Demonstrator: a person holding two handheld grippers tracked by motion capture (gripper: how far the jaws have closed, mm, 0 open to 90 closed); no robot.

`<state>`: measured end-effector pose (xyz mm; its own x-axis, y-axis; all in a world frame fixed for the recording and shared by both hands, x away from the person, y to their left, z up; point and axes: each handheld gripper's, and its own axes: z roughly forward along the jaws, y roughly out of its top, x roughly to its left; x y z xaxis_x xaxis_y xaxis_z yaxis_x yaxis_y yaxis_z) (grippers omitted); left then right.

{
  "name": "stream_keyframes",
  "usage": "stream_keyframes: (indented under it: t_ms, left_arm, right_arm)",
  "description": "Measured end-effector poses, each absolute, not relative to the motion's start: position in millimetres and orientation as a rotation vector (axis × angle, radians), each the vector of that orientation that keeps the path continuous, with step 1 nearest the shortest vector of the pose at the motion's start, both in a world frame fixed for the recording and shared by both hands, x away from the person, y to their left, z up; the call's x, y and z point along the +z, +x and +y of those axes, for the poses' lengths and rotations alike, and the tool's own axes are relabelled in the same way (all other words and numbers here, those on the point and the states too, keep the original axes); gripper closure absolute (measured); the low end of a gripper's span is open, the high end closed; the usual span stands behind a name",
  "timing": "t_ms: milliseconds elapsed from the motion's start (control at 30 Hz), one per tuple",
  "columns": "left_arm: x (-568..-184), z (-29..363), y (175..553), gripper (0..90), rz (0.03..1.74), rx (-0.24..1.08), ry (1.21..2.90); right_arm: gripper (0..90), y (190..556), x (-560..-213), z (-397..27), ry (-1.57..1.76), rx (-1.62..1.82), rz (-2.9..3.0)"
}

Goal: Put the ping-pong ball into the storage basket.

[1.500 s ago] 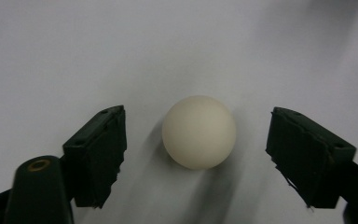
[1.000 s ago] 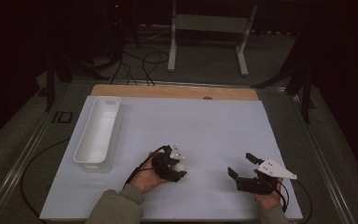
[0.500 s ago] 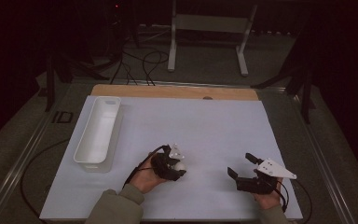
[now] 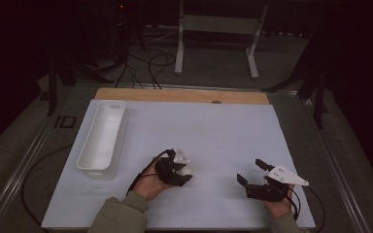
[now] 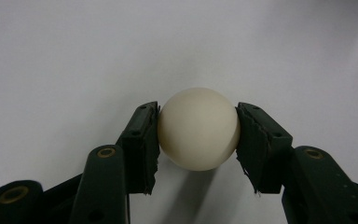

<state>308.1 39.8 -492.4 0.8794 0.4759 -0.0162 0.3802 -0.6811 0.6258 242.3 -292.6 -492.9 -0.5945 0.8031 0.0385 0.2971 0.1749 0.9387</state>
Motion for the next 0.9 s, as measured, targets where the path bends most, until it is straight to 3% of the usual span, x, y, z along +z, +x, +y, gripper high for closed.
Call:
stream_keyframes:
  t_ms: [900]
  left_arm:
    - [-480, 52, 308, 51.4, 0.66, 0.226, 2.348]
  right_arm:
    - [7.9, 242, -493, -291, 1.03, 1.418, 1.993]
